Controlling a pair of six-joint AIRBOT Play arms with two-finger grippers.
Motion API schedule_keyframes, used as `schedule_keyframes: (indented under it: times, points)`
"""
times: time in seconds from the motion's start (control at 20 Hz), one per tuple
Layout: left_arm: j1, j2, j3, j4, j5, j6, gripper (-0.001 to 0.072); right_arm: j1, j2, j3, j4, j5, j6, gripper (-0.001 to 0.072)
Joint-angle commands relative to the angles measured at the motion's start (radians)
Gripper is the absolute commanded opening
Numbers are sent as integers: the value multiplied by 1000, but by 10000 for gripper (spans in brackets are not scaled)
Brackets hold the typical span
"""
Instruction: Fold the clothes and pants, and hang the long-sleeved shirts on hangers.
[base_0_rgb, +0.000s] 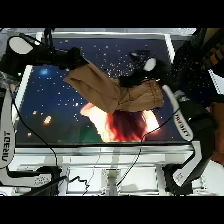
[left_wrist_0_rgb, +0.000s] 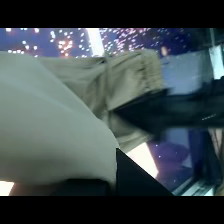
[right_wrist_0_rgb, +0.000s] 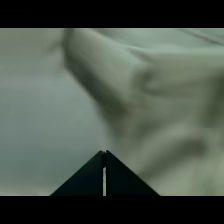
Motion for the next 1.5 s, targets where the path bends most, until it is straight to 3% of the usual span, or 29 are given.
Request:
schedule_keyframes:
  times: [0.0,0.2,0.35,0.55,0.75,1.05,1.2,1.35,1.4,1.45]
  points:
    - [0,45,13,38,-7,-19,10,162,-52,-4,40,-197,100,36]
    - [0,58,13,164,-8,-19,11,300,-61,-3,74,-330,124,36]
    - [0,57,13,198,-6,-15,11,315,-61,-4,64,-343,130,36]
    - [-17,40,13,195,18,-16,11,200,-58,-4,54,-220,141,36]
    - [-127,-44,13,196,111,-15,11,5,-11,-3,61,-63,138,36]
    - [-443,-243,13,171,623,-26,9,-327,146,-3,71,138,13,36]
    - [-578,-340,13,72,873,-113,8,-466,227,-3,72,200,-42,36]
    - [-684,-431,13,-38,1123,-132,11,-566,277,-4,66,225,-69,38]
    - [-707,-455,13,-38,1191,-132,36,-587,280,-4,60,231,-69,38]
    - [-722,-470,13,-37,1216,-132,309,-603,279,-4,55,235,-69,40]
